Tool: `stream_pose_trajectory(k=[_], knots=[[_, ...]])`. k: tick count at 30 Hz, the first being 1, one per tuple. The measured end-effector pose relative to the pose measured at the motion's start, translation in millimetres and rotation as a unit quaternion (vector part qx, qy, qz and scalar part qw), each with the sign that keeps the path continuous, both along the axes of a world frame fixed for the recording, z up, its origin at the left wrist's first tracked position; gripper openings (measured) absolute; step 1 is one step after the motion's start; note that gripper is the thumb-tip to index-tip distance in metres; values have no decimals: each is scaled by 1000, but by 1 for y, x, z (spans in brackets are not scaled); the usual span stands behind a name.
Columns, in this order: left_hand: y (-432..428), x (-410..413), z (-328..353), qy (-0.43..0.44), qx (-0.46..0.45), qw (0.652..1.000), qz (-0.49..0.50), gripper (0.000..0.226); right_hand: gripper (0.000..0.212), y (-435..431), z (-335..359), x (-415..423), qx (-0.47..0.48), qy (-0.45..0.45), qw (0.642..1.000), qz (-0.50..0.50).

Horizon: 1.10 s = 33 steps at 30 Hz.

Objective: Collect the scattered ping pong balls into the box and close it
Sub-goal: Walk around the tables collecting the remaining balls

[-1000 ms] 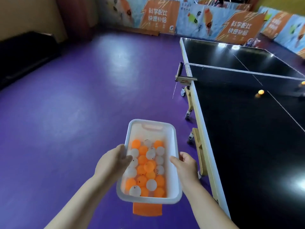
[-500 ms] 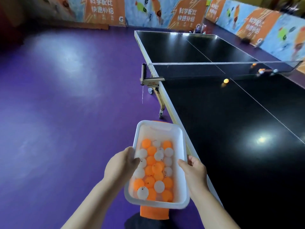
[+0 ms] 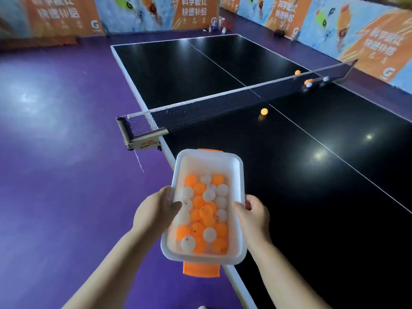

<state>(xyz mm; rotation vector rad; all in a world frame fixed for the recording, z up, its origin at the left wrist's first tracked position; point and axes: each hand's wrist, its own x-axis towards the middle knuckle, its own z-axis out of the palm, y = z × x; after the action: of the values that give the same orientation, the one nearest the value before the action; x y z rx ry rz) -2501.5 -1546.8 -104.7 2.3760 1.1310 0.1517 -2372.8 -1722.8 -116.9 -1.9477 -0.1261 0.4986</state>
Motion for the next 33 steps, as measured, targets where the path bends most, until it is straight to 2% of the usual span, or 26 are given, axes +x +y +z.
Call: stream_pose_trajectory(k=[2,4,7,11,17,22,26,29,33], knots=[[11,38,-5,3,0,999,-32,15,19,2,-4,27,-25,-10,999,-25],[19,76,-10,7,0,998,-70,20,11,3,-7,52,-80,-38,995,-44],[30,132,-17,11,-13,991,-131,16,12,5,-10,86,-166,-77,981,-72],[52,215,-25,13,-34,976,-215,12,15,15,-18,138,-210,-55,967,-133],[105,358,-24,23,-34,936,-351,13,22,61,-16,222,-195,-22,943,-268],[145,471,-29,8,-27,922,-387,13,12,110,-17,304,-181,2,934,-307],[159,544,-37,7,-36,906,-422,18,16,128,-28,358,-198,14,922,-334],[161,586,-45,20,-57,896,-439,32,15,132,-38,384,-208,31,910,-356],[161,650,-68,-34,-40,903,-426,29,15,130,-52,404,-226,44,899,-372]])
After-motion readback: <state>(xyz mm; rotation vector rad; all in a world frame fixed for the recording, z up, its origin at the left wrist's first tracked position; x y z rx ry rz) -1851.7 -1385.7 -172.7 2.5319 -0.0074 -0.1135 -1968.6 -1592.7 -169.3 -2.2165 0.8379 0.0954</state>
